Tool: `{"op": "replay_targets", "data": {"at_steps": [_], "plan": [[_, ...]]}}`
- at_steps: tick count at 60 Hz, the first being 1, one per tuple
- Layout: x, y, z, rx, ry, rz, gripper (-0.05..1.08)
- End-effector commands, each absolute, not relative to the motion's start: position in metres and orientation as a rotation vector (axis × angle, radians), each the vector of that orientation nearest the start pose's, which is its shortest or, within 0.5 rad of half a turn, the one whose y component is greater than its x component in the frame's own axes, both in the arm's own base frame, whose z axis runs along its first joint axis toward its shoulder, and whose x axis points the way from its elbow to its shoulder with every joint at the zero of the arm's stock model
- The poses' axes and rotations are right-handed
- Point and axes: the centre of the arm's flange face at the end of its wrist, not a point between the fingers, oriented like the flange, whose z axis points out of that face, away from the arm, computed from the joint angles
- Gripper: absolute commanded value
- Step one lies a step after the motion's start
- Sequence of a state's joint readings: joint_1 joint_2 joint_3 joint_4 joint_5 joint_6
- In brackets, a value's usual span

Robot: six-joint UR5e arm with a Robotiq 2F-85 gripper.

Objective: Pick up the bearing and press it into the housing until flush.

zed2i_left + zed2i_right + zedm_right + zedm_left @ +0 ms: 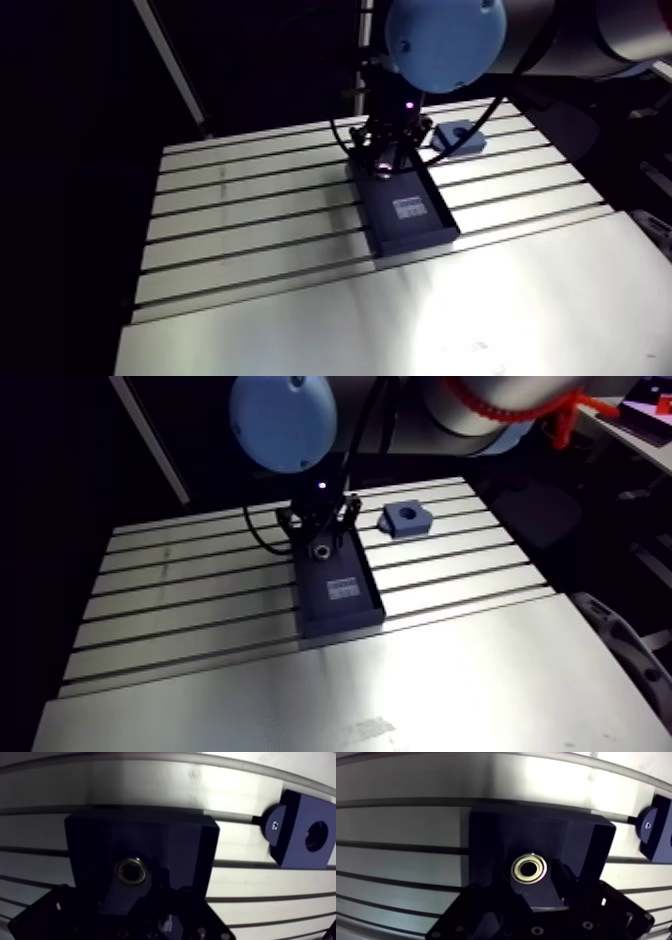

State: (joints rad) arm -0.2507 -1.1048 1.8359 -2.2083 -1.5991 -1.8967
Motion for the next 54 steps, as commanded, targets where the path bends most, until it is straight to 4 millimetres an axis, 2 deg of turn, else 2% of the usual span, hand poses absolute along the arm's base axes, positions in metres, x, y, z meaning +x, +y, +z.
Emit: {"op": "replay_targets", "data": {"at_steps": [1,54], "plan": [[-0.5870,0.0153,0.1708,-0.118,3.039,0.000,0.46],[-0.5875,0.0145,0.1676,-0.117,3.035,-0.002,0.52]]}}
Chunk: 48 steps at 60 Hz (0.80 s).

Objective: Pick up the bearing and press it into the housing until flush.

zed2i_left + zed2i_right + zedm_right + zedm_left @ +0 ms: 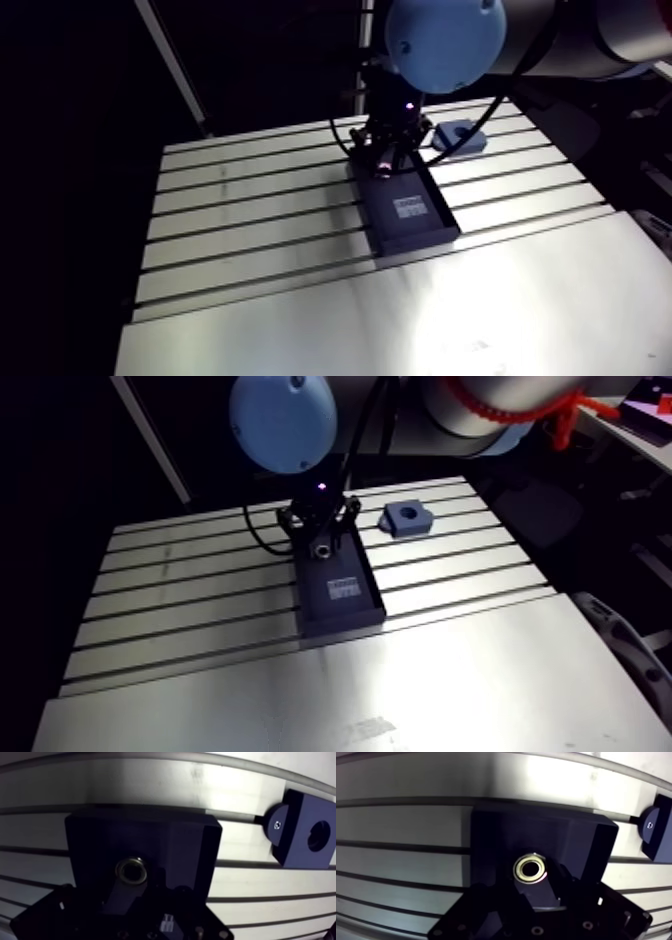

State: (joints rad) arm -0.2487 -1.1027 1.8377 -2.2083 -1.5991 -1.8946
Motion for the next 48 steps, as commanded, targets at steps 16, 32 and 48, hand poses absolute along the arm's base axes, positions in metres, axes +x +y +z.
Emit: {"op": "replay_targets", "data": {"at_steps": [16,32,48], "plan": [[-0.5903,0.0152,0.1690,-0.118,3.039,0.000,0.53],[-0.5882,0.0156,0.1659,-0.117,3.032,-0.003,0.55],[-0.5879,0.0180,0.1699,-0.111,3.038,-0.003,0.60]]}}
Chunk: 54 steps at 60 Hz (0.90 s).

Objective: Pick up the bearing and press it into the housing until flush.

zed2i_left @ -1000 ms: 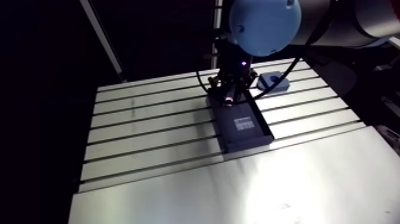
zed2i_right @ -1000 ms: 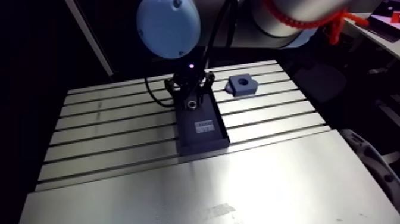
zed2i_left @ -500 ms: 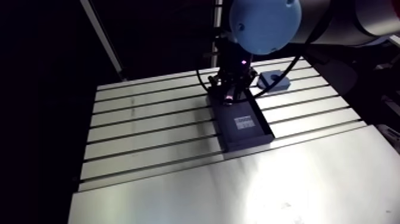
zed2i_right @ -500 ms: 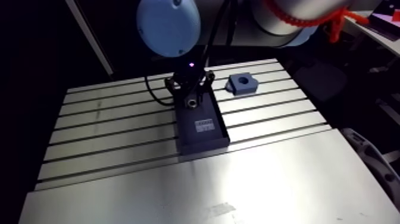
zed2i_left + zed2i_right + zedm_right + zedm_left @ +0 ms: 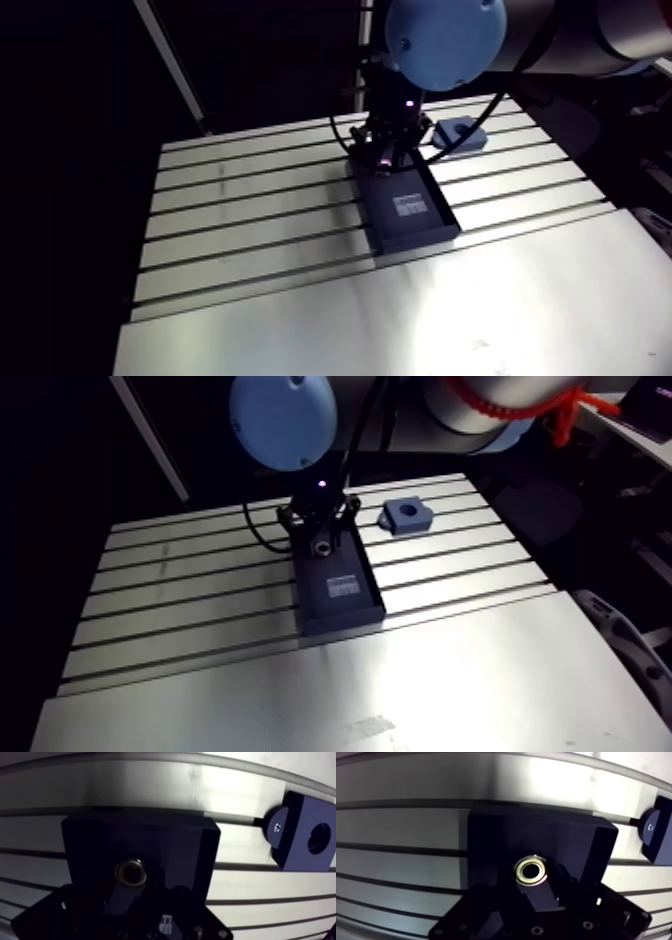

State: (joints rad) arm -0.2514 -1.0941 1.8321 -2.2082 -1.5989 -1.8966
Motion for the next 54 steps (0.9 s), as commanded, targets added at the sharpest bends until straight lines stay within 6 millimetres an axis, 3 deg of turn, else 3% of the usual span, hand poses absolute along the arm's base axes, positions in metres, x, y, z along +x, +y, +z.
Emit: {"op": "replay_targets", "data": {"at_steps": [1,31,48,54], "plan": [[-0.588,0.018,0.170,-0.111,3.038,-0.003,0.60],[-0.592,0.020,0.189,-0.128,3.062,0.007,0.70],[-0.597,0.025,0.231,-0.178,3.073,0.011,0.73],[-0.601,0.040,0.248,-0.163,3.068,0.006,0.79]]}}
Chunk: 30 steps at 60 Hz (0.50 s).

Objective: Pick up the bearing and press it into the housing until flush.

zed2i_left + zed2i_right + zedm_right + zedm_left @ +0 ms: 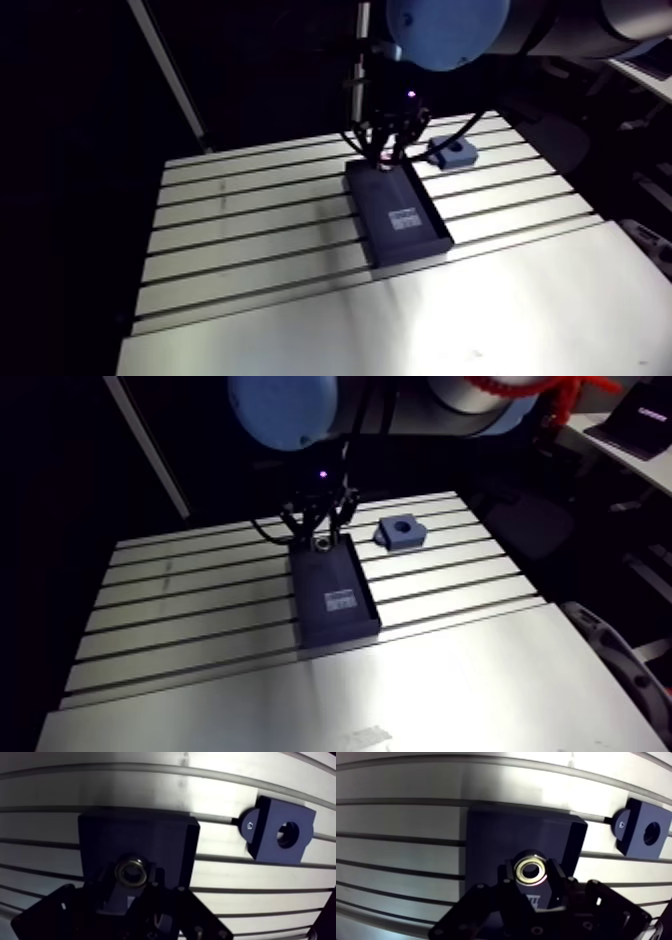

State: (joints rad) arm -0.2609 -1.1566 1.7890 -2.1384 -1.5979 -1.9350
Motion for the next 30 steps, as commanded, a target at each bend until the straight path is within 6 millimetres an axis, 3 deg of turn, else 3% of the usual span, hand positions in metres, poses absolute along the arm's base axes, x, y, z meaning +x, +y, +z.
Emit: {"op": "replay_targets", "data": {"at_steps": [1,8,14,30], "plan": [[-0.602,0.047,0.252,-0.149,3.067,0.007,0.81],[-0.608,0.066,0.266,-0.109,3.076,0.010,0.84],[-0.612,0.100,0.278,-0.055,3.076,0.006,0.97],[-0.624,0.135,0.292,-0.031,3.099,0.026,1.06]]}}
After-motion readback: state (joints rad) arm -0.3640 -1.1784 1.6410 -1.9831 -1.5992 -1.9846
